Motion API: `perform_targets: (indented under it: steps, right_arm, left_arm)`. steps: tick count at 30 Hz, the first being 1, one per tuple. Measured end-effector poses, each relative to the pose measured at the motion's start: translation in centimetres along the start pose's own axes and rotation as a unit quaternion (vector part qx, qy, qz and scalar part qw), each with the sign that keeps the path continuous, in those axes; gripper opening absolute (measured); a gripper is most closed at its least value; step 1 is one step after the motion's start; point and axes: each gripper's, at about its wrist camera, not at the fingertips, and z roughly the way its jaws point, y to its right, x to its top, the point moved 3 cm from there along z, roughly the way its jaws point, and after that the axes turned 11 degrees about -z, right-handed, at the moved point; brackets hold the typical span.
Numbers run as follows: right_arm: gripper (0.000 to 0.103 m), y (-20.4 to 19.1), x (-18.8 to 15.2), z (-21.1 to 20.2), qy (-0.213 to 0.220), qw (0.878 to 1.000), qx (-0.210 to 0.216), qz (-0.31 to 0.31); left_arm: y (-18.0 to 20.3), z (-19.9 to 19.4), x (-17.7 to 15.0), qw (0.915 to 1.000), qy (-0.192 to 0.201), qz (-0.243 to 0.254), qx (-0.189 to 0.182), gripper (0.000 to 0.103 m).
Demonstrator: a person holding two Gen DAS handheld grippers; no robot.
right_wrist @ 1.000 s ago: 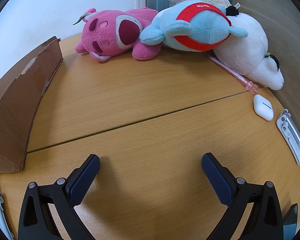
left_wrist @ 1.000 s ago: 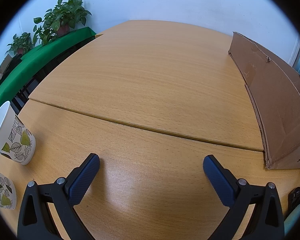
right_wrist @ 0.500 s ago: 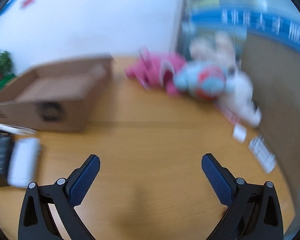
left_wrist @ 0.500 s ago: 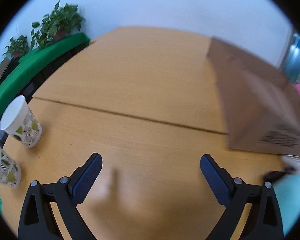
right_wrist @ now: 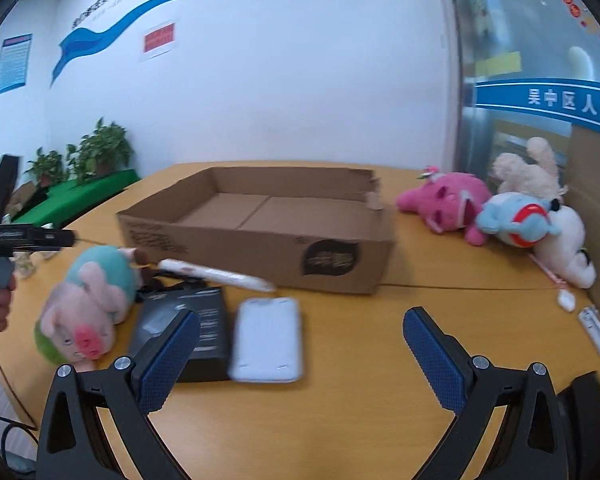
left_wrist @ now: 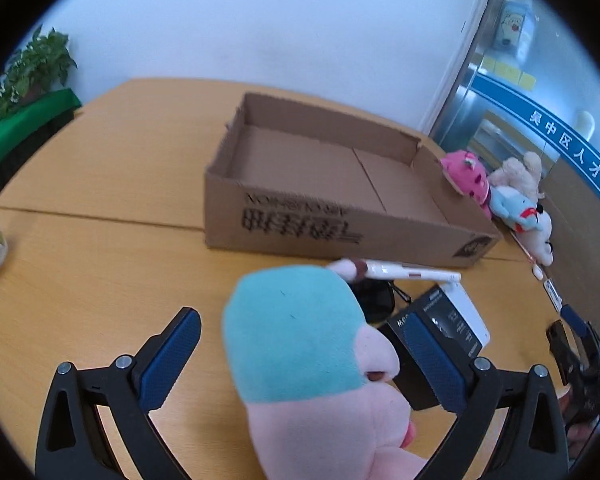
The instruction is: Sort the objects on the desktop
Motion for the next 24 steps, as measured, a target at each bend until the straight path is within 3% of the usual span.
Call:
perform_targets:
  steps: [4, 8, 17, 24]
  right_arm:
    - [0.103, -5.3, -0.9, -0.2, -0.012, 0.999, 0.05, -0.009]
    - [0.103, -9.5, -1.5, 0.5, -0.044, 0.993, 0.091, -0.056]
    - [0.103, -14.3, -0.6, 2.6, -0.065, 0.985, 0.146, -0.067]
    - [0.103, -18.1, 0.9, 4.1, -0.071, 0.972, 0.216, -0.06]
  left_arm:
    - [-0.5, 2.0, -1.2, 0.9996, -0.028, -0.003, 0.007, 0.102]
    - [-1.9, 2.1, -1.7, 0.9977, -0.041, -0.041, -0.034, 0.102]
    - [-2.7, 2.0, -2.1, 0.9951, -0.055, -0.051, -0.064, 0.102]
    - [-3.5, 2.1, -1.9, 0.9924, -0.064, -0.063, -0.085, 0.099]
